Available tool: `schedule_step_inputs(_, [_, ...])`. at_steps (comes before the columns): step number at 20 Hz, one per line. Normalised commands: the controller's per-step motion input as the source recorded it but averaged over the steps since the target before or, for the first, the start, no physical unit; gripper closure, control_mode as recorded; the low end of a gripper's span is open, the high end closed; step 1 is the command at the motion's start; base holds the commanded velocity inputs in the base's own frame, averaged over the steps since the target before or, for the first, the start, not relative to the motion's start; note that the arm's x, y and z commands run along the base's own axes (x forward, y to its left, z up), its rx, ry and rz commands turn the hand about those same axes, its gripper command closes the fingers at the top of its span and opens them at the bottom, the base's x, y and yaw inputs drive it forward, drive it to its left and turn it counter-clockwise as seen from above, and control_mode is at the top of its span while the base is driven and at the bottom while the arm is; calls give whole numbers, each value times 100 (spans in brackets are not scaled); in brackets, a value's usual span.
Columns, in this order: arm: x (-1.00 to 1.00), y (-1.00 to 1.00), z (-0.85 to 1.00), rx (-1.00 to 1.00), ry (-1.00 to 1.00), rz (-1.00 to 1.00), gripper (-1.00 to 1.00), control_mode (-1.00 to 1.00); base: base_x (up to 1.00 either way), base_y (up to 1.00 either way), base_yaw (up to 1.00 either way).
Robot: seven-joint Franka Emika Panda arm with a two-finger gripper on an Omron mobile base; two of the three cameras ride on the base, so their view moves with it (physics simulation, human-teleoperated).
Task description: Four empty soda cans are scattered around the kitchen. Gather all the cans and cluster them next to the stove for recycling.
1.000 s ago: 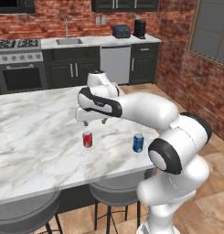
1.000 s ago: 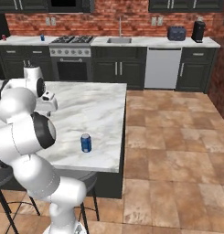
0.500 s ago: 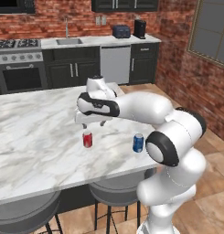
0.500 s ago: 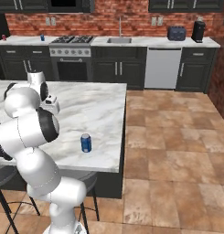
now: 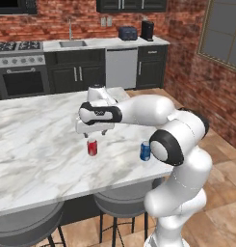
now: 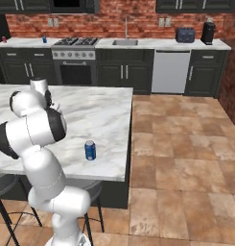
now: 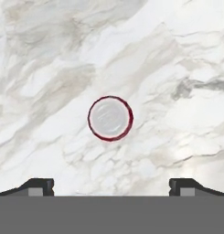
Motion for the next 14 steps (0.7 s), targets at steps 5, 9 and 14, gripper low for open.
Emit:
schedule_step_inputs(5, [21, 5, -24, 0, 0, 1, -100, -100, 0, 0, 0])
schedule_step_inputs(9, [21, 19, -24, 0, 0, 0, -100, -100, 0, 0, 0])
schedule_step_inputs(14, [14, 10, -18, 0, 0, 0, -100, -100, 0, 0, 0])
